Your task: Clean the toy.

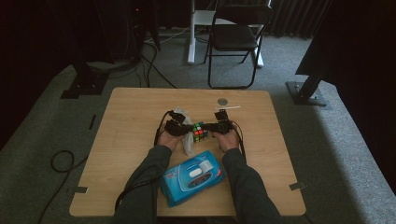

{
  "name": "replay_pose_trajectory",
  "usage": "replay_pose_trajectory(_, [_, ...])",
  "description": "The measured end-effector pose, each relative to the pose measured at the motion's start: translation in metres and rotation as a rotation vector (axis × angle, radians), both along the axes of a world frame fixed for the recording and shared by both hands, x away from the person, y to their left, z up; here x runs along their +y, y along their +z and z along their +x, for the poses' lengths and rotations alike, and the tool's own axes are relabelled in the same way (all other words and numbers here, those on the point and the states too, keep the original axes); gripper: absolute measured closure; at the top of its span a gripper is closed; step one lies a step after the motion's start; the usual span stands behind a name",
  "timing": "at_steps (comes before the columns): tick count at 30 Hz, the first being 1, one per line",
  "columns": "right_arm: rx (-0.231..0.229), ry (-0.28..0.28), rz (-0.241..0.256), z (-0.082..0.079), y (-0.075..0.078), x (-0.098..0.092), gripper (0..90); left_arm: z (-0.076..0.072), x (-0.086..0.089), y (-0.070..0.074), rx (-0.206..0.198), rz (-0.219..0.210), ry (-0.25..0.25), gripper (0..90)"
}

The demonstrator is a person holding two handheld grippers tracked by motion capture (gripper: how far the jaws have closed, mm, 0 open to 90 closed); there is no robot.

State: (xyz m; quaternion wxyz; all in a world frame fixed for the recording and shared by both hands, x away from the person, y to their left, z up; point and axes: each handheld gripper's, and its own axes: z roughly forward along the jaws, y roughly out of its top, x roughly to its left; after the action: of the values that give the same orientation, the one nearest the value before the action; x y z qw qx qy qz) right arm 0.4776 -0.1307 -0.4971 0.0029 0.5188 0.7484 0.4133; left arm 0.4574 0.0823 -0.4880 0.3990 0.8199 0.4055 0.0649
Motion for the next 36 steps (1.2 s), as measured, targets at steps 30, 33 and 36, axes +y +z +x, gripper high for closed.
replay_pose_trajectory(30, [-0.003, -0.052, -0.007, -0.005, 0.000, -0.002, 65.7, -0.008, -0.003, 0.032, -0.092, -0.106, -0.024, 88.1])
replay_pose_trajectory(33, [-0.010, -0.060, -0.008, -0.005, 0.000, -0.003, 65.8, -0.009, -0.005, 0.042, -0.128, -0.129, -0.037, 88.1])
replay_pose_trajectory(36, [-0.008, -0.054, -0.010, -0.005, 0.000, -0.003, 65.9, -0.008, -0.003, 0.038, -0.115, -0.136, -0.035, 88.0])
